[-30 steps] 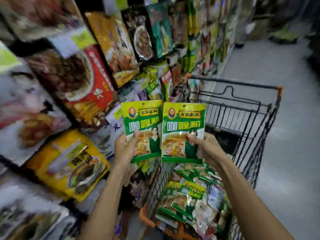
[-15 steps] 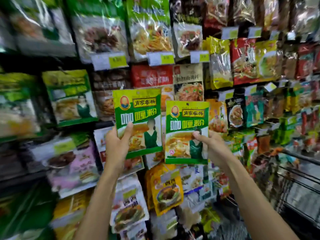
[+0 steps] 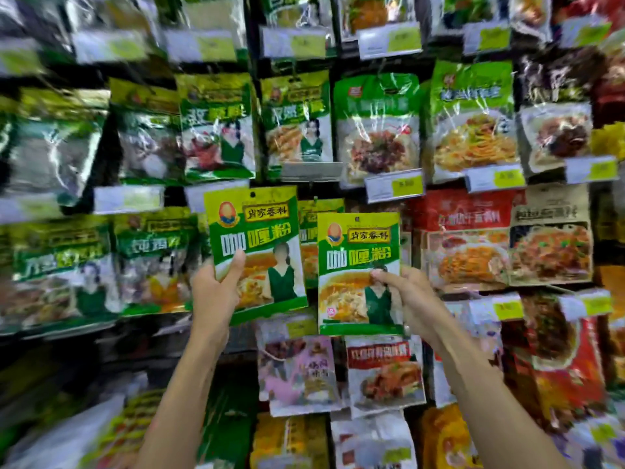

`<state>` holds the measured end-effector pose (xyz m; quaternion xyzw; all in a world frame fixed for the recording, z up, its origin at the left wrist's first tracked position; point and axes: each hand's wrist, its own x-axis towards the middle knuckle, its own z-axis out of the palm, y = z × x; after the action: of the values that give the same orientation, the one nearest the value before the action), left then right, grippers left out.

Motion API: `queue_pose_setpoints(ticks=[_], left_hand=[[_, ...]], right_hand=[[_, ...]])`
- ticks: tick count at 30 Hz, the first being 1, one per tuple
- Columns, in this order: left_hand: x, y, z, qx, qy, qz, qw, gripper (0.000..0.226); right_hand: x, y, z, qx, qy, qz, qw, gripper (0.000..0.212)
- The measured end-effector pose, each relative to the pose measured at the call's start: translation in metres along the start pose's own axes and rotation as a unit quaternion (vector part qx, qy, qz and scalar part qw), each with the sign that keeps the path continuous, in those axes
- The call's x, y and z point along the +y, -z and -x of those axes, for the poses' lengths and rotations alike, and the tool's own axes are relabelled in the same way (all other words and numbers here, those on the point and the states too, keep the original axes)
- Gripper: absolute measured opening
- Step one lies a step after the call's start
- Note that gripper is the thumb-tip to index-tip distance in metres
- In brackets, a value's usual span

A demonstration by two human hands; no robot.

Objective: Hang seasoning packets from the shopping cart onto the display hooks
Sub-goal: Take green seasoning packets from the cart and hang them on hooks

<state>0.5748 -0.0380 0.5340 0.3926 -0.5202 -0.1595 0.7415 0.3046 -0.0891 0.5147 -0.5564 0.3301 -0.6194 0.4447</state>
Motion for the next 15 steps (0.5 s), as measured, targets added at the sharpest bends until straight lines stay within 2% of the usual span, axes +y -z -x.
queue_pose_setpoints(ticks=[2, 3, 6, 9, 12, 15], left_hand=[[-0.002, 0.014, -0.01, 0.012, 0.008, -0.003, 1.0, 0.005], [-0.003, 0.02, -0.015, 0.016, 0.012, -0.005, 1.0, 0.012], [-0.003, 0.03, -0.024, 0.026, 0.038, -0.002, 0.999, 0.065], [-0.004, 0.031, -0.029, 0.024, 0.045, 0.008, 0.999, 0.094], [-0.001, 0.029, -0.03, 0.029, 0.04, 0.004, 0.999, 0.103], [0.0, 0.024, -0.031, 0.029, 0.044, 0.017, 0.998, 0.104]], right_hand=[[0.003, -0.017, -0.01, -0.012, 0.002, 0.013, 1.0, 0.012], [0.003, -0.024, -0.013, -0.019, 0.007, 0.018, 1.0, 0.006], [-0.001, -0.041, -0.023, -0.028, 0.024, 0.032, 0.999, 0.005], [-0.009, -0.05, -0.032, -0.033, 0.046, 0.047, 0.997, 0.013], [-0.017, -0.054, -0.04, -0.034, 0.046, 0.036, 0.998, 0.017], [-0.02, -0.056, -0.047, -0.034, 0.031, 0.042, 0.998, 0.009]])
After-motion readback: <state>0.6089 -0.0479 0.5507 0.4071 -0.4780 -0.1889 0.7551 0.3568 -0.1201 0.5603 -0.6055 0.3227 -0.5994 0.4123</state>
